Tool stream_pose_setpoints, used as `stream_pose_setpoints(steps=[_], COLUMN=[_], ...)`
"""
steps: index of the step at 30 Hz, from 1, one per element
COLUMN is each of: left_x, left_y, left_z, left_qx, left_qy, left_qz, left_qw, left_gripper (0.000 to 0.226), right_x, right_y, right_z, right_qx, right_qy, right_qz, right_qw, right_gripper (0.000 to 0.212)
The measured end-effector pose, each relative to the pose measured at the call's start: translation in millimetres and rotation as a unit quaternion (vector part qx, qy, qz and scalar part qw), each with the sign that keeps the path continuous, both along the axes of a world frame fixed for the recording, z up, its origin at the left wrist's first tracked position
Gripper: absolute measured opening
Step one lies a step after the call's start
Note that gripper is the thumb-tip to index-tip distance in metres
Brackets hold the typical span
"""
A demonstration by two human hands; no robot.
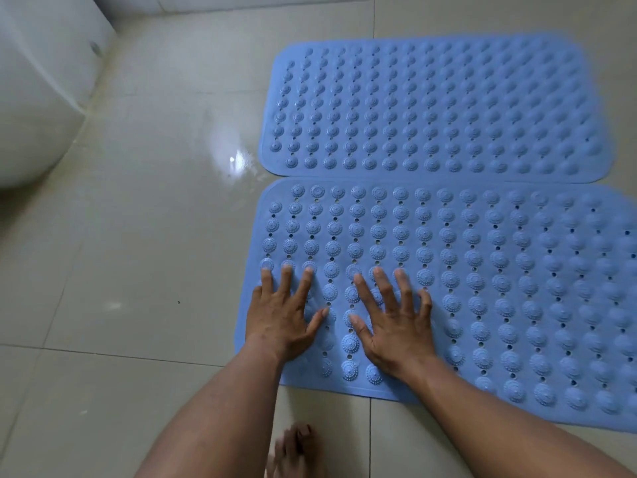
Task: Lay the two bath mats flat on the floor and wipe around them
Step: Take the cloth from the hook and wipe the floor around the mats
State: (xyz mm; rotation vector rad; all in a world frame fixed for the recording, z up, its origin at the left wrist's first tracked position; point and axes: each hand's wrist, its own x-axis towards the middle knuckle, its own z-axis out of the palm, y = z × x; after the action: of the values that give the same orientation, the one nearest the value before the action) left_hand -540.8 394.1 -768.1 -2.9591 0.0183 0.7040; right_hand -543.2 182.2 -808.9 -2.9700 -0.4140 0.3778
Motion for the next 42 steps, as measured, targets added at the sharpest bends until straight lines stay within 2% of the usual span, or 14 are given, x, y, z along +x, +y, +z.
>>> stream_pose_setpoints(steps=[4,7,10,12,16,20,24,28,34,42], left_x=[-18,-7,30,65,152,234,281,297,300,307], left_y=[-13,-22,-39,-55,-87,-113,-130,-140,-155,-152], left_z=[11,34,80,121,222,340,457,553,636,643], left_qx=[0.003,0.015,-0.001,-0.013,-0.042,-0.056,-0.038,-0.031,-0.027,-0.025], left_qy=[0.05,0.098,0.174,0.181,0.056,-0.093,-0.192,-0.266,-0.325,-0.323], left_qz=[0.032,0.04,0.032,0.02,-0.02,-0.064,-0.081,-0.092,-0.087,-0.078], left_qw=[0.998,0.994,0.984,0.983,0.997,0.992,0.977,0.959,0.941,0.943], left_gripper=[0.08,0.071,0.057,0.059,0.063,0.072,0.08,0.085,0.08,0.083], right_x=[-5,15,51,88,178,248,279,292,302,312], right_y=[-22,-41,-54,-63,-79,-99,-122,-143,-157,-164], right_z=[9,44,99,140,250,390,514,603,671,679], right_qx=[0.016,-0.013,-0.054,-0.06,-0.027,0.034,0.058,0.071,0.078,0.074], right_qy=[0.035,0.135,0.185,0.182,0.083,-0.06,-0.156,-0.224,-0.254,-0.259], right_qz=[0.052,0.119,0.099,0.062,0.018,-0.017,-0.029,-0.051,-0.058,-0.054], right_qw=[0.998,0.984,0.976,0.979,0.996,0.997,0.986,0.971,0.962,0.962], right_gripper=[0.07,0.062,0.046,0.047,0.053,0.056,0.055,0.057,0.057,0.063])
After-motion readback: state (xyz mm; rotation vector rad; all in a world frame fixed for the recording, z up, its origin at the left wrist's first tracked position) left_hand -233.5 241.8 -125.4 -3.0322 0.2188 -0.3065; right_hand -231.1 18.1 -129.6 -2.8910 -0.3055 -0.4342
